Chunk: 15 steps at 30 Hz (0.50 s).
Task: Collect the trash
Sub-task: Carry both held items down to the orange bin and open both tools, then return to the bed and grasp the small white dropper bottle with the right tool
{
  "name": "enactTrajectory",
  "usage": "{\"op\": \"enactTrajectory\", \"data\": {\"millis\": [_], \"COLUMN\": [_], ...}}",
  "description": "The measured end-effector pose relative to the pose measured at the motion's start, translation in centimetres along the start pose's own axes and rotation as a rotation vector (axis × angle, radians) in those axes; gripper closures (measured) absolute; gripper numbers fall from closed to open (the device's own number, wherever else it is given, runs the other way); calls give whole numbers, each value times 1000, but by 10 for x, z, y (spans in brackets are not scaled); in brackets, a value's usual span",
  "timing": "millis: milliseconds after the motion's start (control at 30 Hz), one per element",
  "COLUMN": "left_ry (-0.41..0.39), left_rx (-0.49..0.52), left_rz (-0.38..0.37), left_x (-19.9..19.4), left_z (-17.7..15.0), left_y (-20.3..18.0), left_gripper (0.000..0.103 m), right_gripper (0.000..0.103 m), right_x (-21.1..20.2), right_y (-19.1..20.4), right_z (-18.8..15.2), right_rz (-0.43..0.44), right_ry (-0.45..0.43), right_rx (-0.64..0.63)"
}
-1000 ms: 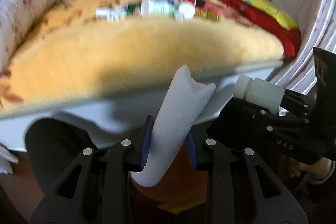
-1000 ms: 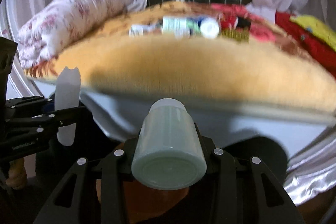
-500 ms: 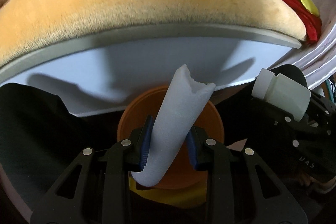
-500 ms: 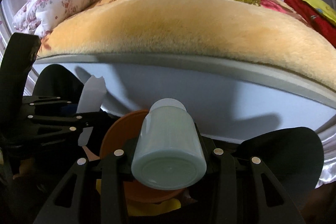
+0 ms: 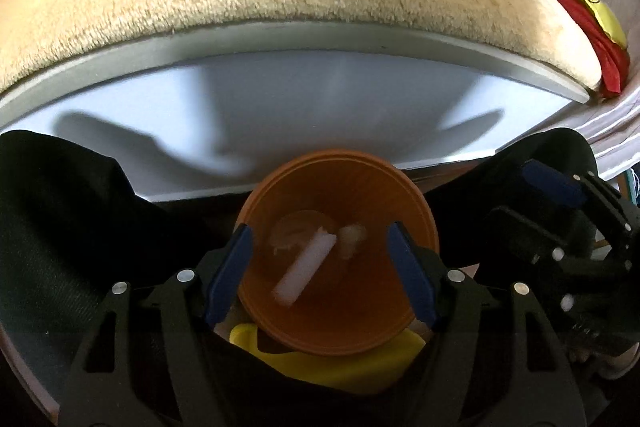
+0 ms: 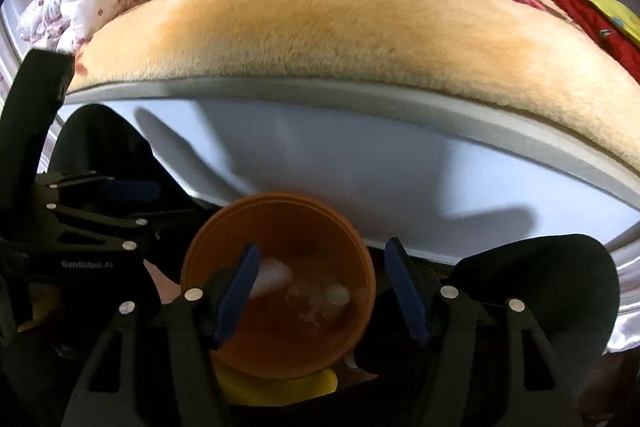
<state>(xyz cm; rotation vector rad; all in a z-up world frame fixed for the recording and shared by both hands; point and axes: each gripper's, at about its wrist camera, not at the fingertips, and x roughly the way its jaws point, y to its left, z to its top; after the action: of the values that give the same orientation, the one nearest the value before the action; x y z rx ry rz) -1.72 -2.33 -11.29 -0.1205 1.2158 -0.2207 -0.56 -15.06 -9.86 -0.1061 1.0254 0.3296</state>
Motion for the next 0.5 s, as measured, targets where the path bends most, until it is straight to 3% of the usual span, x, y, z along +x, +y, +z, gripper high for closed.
{"op": "enactTrajectory", "data": {"millis": [200,367,500], "left_ry": [-121,-189,-218], "left_rx": [41,86,124], "left_rz": [-46,-20,5], "left_x": [-30,-43,-47], "left_z": [4,5,8], "left_y": [-2,-14,-20], "left_gripper": [34,34,34], "right_gripper": [44,44,44], "right_x": [-35,-42,-17], "right_y": [-16,-40,-46], "right_z": [27,102,165], "right_rz": [3,18,32], "right_ry": [-123,-254,-303], "right_rx": [16,110,224]}}
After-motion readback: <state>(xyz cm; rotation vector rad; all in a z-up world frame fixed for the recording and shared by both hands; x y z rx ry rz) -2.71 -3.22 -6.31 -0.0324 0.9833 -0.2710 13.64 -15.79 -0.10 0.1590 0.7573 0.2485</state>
